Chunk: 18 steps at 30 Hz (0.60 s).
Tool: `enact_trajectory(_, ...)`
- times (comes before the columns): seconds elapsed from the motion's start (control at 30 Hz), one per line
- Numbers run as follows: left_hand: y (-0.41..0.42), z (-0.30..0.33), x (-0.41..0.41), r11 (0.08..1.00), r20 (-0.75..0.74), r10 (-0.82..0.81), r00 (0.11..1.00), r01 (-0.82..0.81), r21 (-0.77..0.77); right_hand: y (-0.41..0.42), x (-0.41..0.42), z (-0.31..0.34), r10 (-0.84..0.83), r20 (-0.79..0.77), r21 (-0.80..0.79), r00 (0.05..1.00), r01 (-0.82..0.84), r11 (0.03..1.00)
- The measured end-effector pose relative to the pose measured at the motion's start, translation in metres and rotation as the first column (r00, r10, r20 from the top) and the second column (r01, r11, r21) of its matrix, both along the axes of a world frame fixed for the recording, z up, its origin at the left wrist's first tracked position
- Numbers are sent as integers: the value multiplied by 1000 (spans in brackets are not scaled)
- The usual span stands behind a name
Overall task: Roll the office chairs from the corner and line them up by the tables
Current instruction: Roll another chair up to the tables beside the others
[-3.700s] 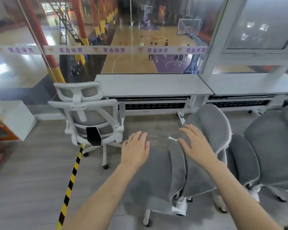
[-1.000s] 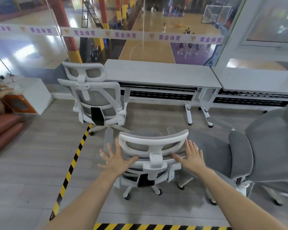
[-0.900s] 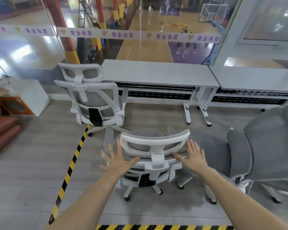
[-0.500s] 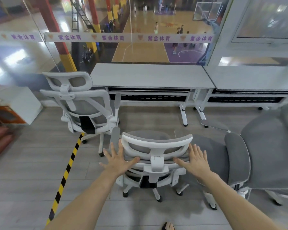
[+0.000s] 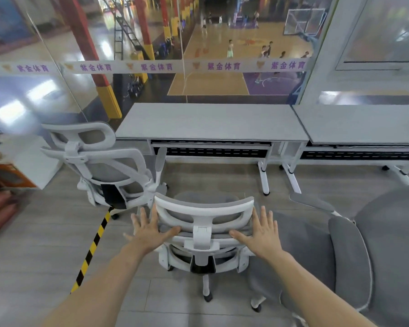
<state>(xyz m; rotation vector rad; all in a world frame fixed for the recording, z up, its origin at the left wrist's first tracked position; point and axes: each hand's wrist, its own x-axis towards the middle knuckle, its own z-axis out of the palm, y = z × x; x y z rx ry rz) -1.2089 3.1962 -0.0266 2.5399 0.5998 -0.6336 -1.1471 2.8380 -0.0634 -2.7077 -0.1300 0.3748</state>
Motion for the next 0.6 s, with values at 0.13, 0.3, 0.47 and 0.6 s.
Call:
enact_trajectory(0.13,-1,-2,32,1000,29,2,1000,-2,8,-1,30,0,-8,-20,-5,1000,8,1000)
enact_trajectory(0.3,-3,1,75,1000,37,9,999,-8,-17,-1,74,-1,-22,-5,0,1000,22,1000)
enact_trajectory(0.47,-2,1,124,997,57,13,998,-9,-81,3,129,-1,-32,1,-12,999,32,999)
enact_trajectory(0.6,7,2,167,999,53,-12,999,14,-32,12,175,-1,-51,-3,-26,999,51,998)
